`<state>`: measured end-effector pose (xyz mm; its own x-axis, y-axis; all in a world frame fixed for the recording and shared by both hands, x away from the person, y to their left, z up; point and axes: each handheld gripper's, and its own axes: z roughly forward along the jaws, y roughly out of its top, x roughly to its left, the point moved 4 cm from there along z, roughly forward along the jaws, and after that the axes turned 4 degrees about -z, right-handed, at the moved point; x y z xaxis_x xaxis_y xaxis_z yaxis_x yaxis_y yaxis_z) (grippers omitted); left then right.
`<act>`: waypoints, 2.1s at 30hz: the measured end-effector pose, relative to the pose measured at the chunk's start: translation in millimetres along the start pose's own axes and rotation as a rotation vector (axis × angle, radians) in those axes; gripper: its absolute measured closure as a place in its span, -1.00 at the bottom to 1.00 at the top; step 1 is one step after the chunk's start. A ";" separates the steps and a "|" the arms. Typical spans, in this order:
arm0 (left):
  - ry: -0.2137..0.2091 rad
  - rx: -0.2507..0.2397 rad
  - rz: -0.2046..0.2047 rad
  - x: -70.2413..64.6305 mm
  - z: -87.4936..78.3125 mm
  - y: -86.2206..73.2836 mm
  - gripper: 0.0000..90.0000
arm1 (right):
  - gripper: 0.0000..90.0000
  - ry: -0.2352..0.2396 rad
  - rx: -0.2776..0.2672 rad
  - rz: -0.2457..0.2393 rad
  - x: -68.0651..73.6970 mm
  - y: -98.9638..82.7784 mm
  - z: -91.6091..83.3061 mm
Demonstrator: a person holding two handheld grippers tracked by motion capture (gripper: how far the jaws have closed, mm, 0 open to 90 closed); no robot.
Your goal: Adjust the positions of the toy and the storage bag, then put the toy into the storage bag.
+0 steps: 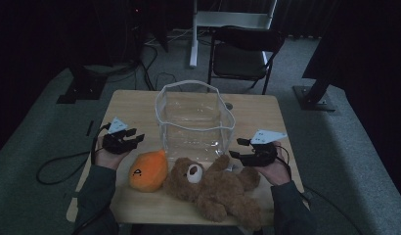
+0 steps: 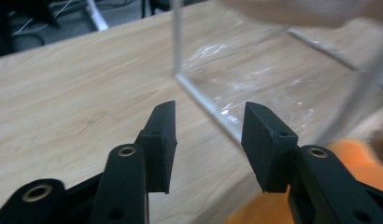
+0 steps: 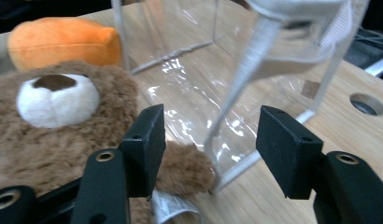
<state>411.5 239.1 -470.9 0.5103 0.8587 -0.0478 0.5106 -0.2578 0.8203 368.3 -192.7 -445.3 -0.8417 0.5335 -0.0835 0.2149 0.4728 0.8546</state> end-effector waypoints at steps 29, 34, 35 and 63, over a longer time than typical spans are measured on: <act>0.113 0.169 -0.176 50.6 44.0 -64.6 0.14 | -0.25 0.085 -0.011 -0.047 15.8 8.2 2.1; 0.131 0.178 -0.170 51.3 48.3 -71.7 0.12 | -0.20 0.115 -0.022 -0.056 19.5 12.0 1.4; 0.136 0.180 -0.172 51.6 49.3 -73.2 0.11 | -0.20 0.119 -0.025 -0.055 20.4 12.7 1.4; 0.196 0.139 -0.145 49.9 54.4 -80.3 -0.27 | -0.69 0.181 0.066 -0.057 58.8 23.8 31.9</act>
<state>433.6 278.6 -570.1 0.2888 0.9567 -0.0367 0.6653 -0.1730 0.7263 339.8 -127.7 -446.2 -0.9276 0.3722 -0.0319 0.1912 0.5465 0.8154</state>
